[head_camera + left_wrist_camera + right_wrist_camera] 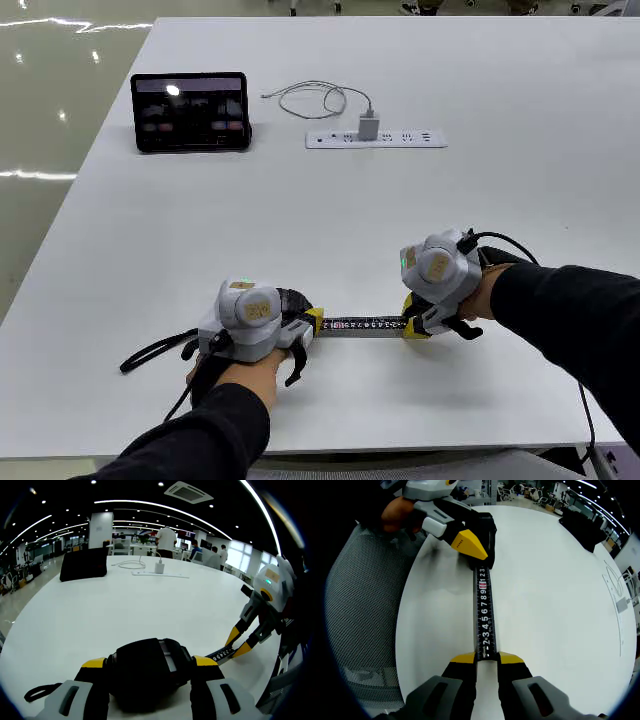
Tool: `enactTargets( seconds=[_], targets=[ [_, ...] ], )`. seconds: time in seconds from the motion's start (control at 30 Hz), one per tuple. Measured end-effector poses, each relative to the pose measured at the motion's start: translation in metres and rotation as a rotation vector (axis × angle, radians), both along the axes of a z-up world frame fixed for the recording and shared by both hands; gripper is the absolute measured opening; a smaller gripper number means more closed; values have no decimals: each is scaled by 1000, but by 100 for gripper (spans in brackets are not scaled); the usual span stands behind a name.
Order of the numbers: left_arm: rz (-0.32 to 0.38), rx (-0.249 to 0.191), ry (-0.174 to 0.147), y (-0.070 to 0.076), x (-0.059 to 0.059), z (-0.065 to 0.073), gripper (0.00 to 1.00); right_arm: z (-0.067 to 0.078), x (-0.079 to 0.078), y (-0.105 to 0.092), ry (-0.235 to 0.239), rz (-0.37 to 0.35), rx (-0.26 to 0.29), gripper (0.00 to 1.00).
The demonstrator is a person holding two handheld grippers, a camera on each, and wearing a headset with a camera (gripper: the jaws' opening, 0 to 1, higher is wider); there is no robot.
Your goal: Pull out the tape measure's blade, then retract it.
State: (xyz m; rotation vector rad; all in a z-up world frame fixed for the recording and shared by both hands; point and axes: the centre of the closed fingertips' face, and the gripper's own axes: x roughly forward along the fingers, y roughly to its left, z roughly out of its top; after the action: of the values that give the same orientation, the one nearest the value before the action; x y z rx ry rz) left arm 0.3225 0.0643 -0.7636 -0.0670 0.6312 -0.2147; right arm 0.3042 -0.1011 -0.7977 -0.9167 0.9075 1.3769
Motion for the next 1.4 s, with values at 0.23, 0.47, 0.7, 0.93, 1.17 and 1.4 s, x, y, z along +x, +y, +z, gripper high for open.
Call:
enactTargets(
  seconds=[0.23, 0.47, 0.7, 0.93, 1.17, 1.4],
  targets=[
    [0, 0, 0, 0, 0, 0, 62, 0, 1, 4, 6, -5, -5, 11],
    [2, -2, 3, 0, 0, 0, 62, 0, 1, 7, 8, -8, -2, 11],
    [4, -2, 1, 0, 0, 1, 62, 1, 2, 13, 6, 1, 22, 10],
    [5, -5, 1, 0, 0, 0, 61, 1, 1, 17, 7, -4, 28, 10],
    [5, -5, 2, 0, 0, 0, 61, 0, 2, 20, 11, -24, 32, 10],
    [8, -5, 3, 0, 0, 0, 61, 0, 1, 24, 4, -15, 36, 10]
  ],
)
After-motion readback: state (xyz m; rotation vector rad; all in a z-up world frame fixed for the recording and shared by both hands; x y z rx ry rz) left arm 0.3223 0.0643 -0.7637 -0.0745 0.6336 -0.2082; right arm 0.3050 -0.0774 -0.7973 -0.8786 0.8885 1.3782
